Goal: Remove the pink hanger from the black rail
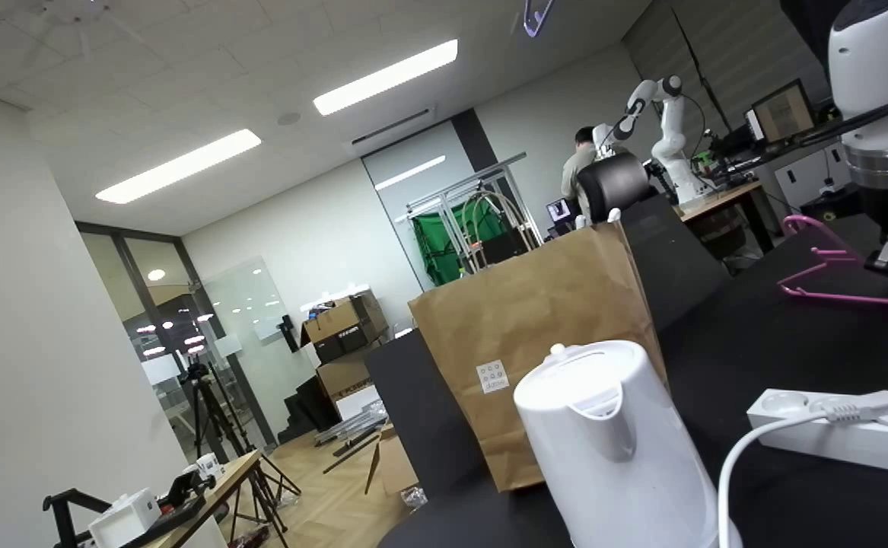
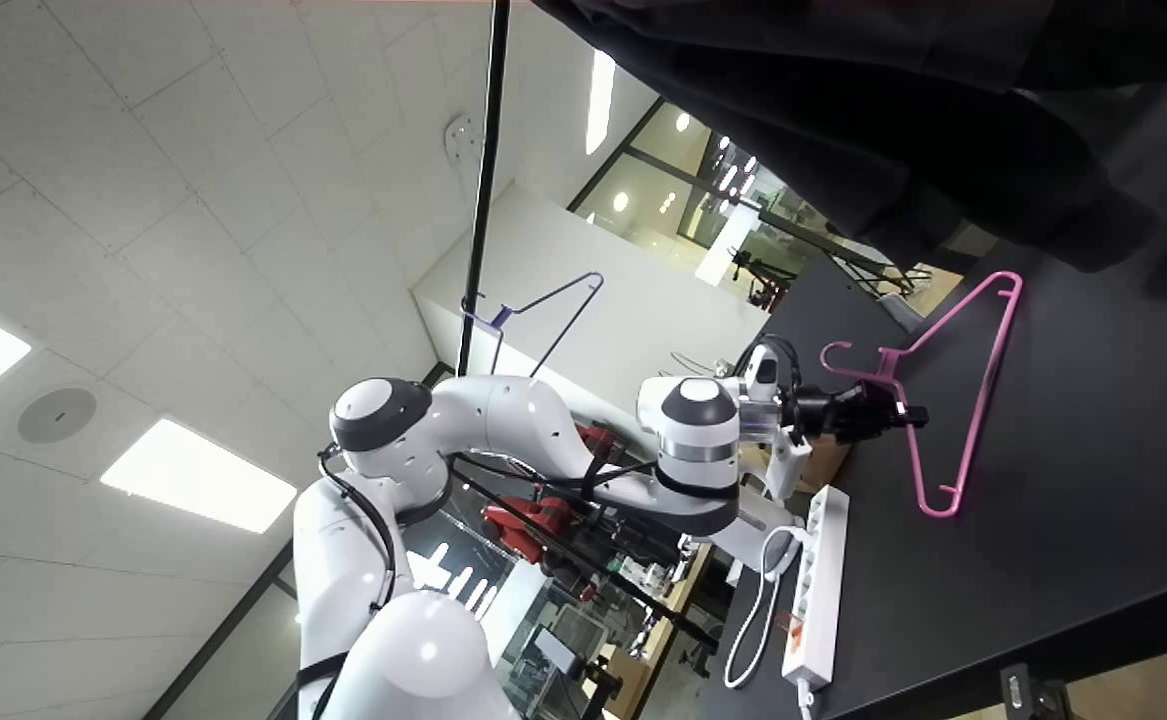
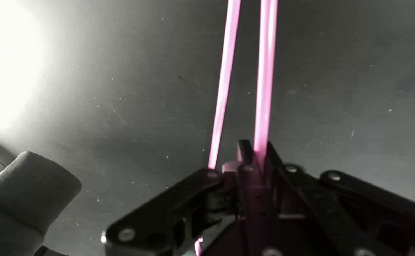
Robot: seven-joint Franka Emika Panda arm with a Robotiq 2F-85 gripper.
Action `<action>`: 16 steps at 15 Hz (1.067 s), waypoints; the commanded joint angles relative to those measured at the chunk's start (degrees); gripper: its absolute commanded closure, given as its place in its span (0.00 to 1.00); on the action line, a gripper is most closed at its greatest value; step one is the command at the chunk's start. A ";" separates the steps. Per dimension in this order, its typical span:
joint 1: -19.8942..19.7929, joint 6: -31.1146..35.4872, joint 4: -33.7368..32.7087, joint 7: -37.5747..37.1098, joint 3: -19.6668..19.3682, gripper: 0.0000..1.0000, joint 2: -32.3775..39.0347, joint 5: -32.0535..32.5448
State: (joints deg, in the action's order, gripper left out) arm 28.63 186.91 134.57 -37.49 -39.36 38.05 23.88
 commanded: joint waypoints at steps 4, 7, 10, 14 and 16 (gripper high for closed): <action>2.61 -5.88 0.67 16.53 2.06 0.53 -0.43 -23.88; 4.18 -11.60 0.50 18.63 0.32 0.33 -3.00 -26.43; 3.33 -22.07 -0.12 20.54 -0.32 0.13 -9.07 -23.25; -3.57 -39.94 -2.65 23.82 4.56 0.00 -18.32 -15.24; -9.67 -48.79 -4.33 26.63 10.42 0.00 -21.72 -13.27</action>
State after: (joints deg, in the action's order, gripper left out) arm 27.23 148.77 131.75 -14.84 -36.24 22.89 7.43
